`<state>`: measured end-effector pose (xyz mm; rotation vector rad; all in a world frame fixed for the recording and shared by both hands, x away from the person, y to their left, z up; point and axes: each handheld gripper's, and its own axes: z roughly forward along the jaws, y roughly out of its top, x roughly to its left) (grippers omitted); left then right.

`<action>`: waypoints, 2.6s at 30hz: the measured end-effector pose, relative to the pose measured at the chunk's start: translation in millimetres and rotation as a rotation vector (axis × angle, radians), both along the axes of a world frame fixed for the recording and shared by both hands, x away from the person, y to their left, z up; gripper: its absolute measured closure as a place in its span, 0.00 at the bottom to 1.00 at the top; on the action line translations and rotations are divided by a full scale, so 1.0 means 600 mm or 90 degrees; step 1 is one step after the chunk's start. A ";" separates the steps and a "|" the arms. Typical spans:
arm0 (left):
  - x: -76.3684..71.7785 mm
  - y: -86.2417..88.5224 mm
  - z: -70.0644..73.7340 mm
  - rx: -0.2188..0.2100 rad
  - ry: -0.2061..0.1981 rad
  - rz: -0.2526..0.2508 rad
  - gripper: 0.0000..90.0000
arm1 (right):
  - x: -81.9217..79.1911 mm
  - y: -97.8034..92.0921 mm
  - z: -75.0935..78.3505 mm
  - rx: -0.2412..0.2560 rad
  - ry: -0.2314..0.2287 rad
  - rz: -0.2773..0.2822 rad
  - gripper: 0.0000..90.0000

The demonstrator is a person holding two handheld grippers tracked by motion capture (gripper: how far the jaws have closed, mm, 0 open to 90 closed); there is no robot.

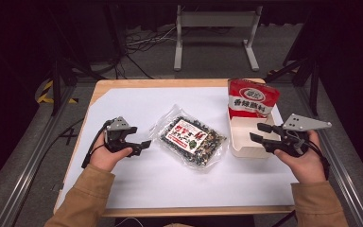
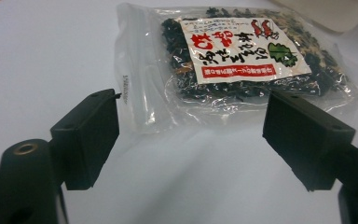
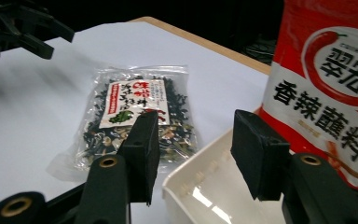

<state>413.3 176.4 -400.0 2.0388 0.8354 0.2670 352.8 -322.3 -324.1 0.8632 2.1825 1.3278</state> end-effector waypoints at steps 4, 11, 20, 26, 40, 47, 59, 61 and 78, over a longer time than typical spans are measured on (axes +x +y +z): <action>0.003 0.003 -0.001 -0.010 -0.001 0.012 0.23 | 0.000 0.016 -0.004 -0.009 0.002 0.013 0.57; 0.017 0.000 -0.015 -0.044 0.040 0.062 0.26 | -0.006 0.035 -0.008 0.016 -0.017 0.024 0.56; 0.050 -0.009 -0.039 -0.066 0.070 0.119 0.26 | -0.020 0.050 -0.011 0.018 -0.027 0.031 0.55; 0.065 -0.010 -0.053 -0.075 0.095 0.128 0.29 | -0.027 0.055 -0.015 0.018 -0.021 0.034 0.56; 0.084 -0.022 -0.076 -0.081 0.141 0.114 0.30 | -0.035 0.061 -0.026 -0.002 -0.015 0.032 0.55; 0.085 -0.030 -0.083 -0.081 0.158 0.098 0.29 | -0.036 0.063 -0.028 -0.004 -0.021 0.031 0.53; 0.088 -0.049 -0.089 -0.101 0.183 0.081 0.28 | -0.033 0.065 -0.031 -0.003 -0.020 0.033 0.52; 0.089 -0.051 -0.090 -0.105 0.184 0.086 0.29 | -0.032 0.064 -0.031 -0.002 -0.019 0.032 0.52; 0.080 -0.085 -0.090 -0.047 0.136 0.124 0.65 | -0.030 0.066 -0.034 -0.004 -0.018 0.034 0.52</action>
